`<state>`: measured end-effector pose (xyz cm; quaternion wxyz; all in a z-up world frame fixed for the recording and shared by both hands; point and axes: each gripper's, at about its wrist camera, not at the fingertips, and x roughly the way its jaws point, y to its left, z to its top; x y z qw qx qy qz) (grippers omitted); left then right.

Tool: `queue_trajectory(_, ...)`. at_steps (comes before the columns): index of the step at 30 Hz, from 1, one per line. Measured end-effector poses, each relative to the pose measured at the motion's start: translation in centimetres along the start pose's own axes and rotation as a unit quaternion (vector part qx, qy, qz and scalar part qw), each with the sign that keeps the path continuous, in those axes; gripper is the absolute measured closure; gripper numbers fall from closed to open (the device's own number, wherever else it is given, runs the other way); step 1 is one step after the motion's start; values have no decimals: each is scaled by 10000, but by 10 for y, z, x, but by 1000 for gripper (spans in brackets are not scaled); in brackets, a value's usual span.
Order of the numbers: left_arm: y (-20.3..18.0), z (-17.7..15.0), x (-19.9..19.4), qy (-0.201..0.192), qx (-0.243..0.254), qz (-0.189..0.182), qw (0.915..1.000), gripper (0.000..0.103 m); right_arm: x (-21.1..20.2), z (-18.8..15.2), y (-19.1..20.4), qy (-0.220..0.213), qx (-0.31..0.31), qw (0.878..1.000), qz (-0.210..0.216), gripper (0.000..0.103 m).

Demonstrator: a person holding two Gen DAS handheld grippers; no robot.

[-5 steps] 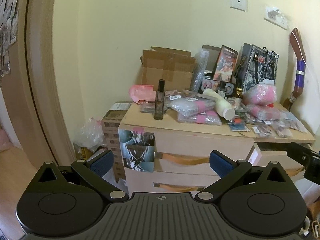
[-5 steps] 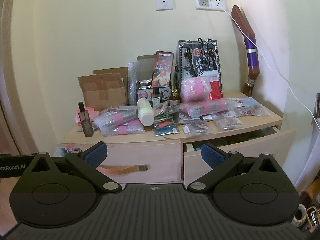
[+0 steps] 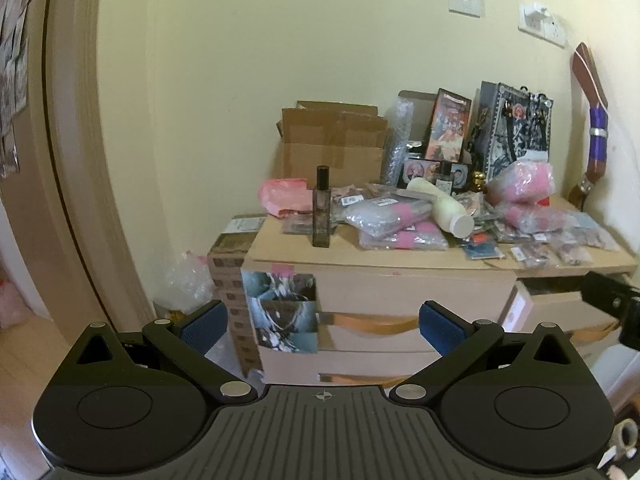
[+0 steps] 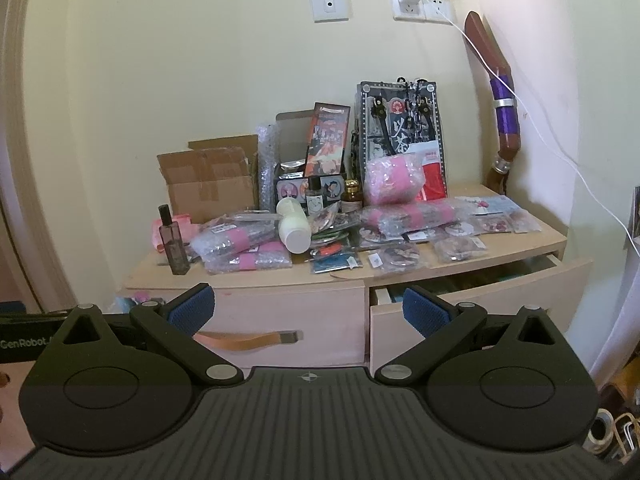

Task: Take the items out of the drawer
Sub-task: 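Roll the left tool and bring it toward the dresser drawers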

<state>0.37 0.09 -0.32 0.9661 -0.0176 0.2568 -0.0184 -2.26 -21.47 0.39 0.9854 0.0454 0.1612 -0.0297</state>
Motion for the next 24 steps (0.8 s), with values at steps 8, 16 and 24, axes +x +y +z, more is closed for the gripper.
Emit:
queue_trajectory(8,2,-1,7,-1,399,-2,9992,0,2,2,7,-22,-2,10000,-62,0)
queue_trajectory(16,-2,-1,24,81,935,-28,9956,0,9,4,-3,55,76,10000,-21,0)
queue_trajectory(24,-10,-10,50,0,2229,20,9748,0,12,3,-8,37,211,9997,-77,0)
